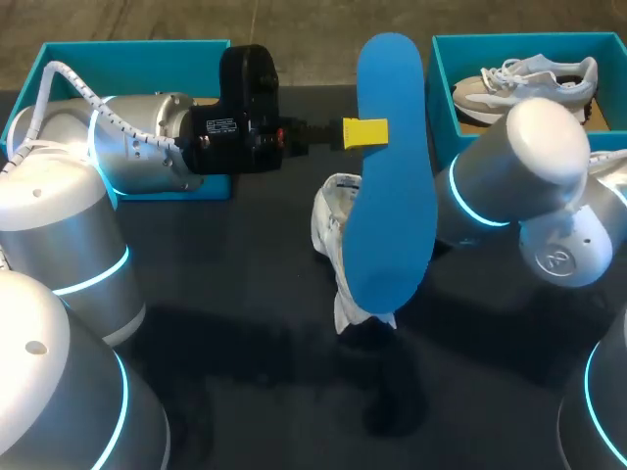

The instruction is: Take the shoe out of the shoebox, open the shoe tongue, remove and reinsert the insole, then place the shoe into the shoebox

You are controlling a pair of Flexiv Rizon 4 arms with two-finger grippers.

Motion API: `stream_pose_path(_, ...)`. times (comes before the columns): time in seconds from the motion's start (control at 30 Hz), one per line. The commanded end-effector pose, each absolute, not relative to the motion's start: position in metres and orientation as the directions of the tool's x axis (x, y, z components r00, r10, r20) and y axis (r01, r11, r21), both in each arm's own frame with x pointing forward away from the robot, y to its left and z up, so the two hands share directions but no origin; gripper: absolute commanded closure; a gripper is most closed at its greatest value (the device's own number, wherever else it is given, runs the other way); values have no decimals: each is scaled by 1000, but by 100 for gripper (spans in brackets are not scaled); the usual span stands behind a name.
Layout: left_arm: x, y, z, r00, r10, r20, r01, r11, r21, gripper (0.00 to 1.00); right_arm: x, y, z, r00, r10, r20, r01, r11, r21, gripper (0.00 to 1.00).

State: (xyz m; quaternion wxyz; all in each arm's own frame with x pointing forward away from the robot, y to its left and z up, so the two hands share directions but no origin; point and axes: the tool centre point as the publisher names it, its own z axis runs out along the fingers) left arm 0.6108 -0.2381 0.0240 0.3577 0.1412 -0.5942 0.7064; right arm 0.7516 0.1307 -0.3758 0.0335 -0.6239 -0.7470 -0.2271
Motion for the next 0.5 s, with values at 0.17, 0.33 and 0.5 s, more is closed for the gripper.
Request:
stream_pose_path(0.17, 611, -239, 23, -704, 339, 624, -673, -39, -738, 100, 748, 131, -385, -169, 917, 362, 955, 61, 290, 0)
stream_pose_path(0.33, 611, -239, 23, -704, 339, 624, -673, -39, -738, 100, 747, 128, -365, -157, 899, 408, 958, 38, 284, 0)
stream_pose_path(0.5, 611, -239, 23, -704, 339, 624, -673, -39, -738, 100, 747, 123, -345, -206, 810, 549, 954, 41, 297, 0)
